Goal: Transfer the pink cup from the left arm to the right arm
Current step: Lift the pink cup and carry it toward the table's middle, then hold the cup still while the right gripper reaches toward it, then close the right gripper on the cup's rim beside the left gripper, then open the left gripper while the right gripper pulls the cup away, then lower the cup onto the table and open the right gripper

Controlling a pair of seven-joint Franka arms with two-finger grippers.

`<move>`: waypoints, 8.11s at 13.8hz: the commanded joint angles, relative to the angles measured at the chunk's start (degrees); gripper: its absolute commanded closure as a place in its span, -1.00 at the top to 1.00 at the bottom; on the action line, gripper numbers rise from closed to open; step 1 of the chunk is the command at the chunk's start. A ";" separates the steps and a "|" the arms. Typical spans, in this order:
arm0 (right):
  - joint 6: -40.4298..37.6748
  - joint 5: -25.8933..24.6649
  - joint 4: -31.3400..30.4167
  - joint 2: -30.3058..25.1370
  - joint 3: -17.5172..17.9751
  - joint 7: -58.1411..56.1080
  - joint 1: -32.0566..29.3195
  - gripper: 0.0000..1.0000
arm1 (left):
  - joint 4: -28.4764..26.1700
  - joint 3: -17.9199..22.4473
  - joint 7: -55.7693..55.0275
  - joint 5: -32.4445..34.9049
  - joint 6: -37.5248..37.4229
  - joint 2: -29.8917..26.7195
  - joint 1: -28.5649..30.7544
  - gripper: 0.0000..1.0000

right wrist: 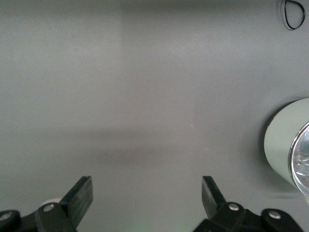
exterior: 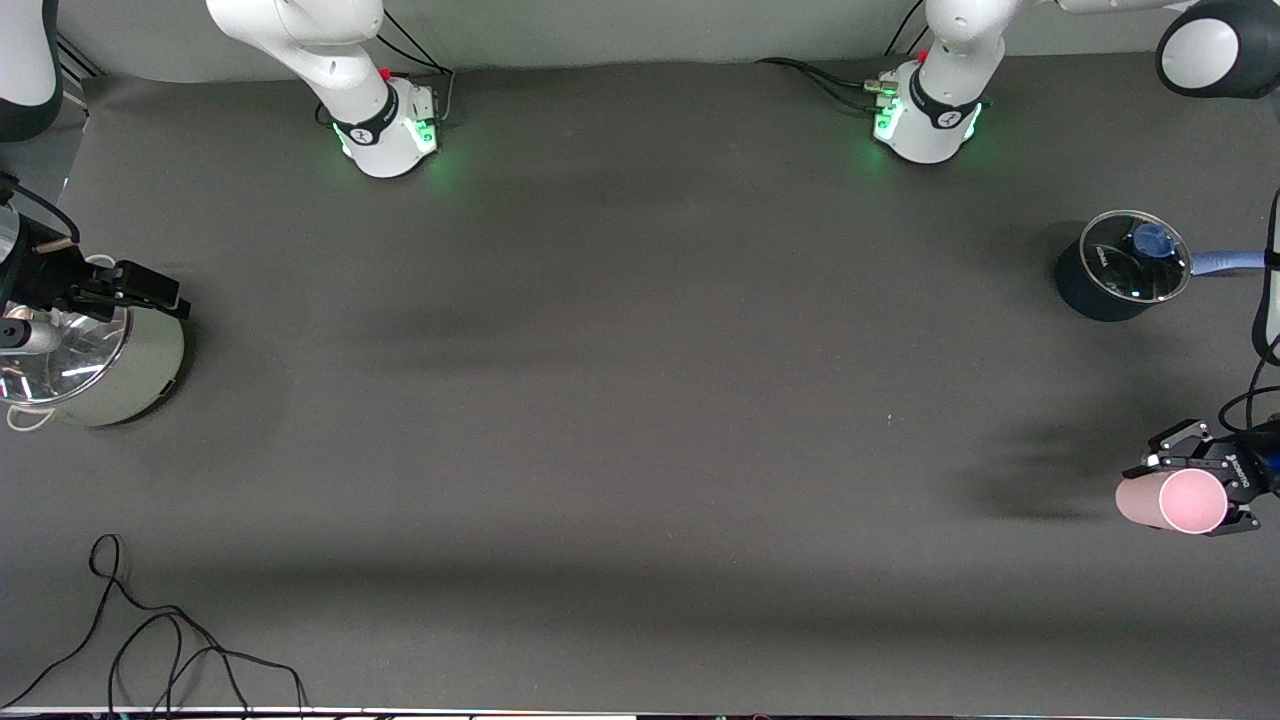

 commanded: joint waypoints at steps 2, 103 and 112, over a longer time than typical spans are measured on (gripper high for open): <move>-0.71 0.83 0.59 0.02 -0.29 0.94 0.39 0.99 | -12.21 -2.81 -3.49 -1.22 11.62 -11.49 -4.96 -0.48; 25.17 6.28 -11.68 14.08 -32.72 -17.42 30.01 -1.00 | -28.78 -54.24 -11.23 -25.05 90.08 -25.77 9.76 0.99; 46.93 22.33 -23.76 21.36 -32.72 -32.34 26.77 -1.00 | -29.48 -54.50 -11.84 -23.29 89.99 -25.33 18.66 1.00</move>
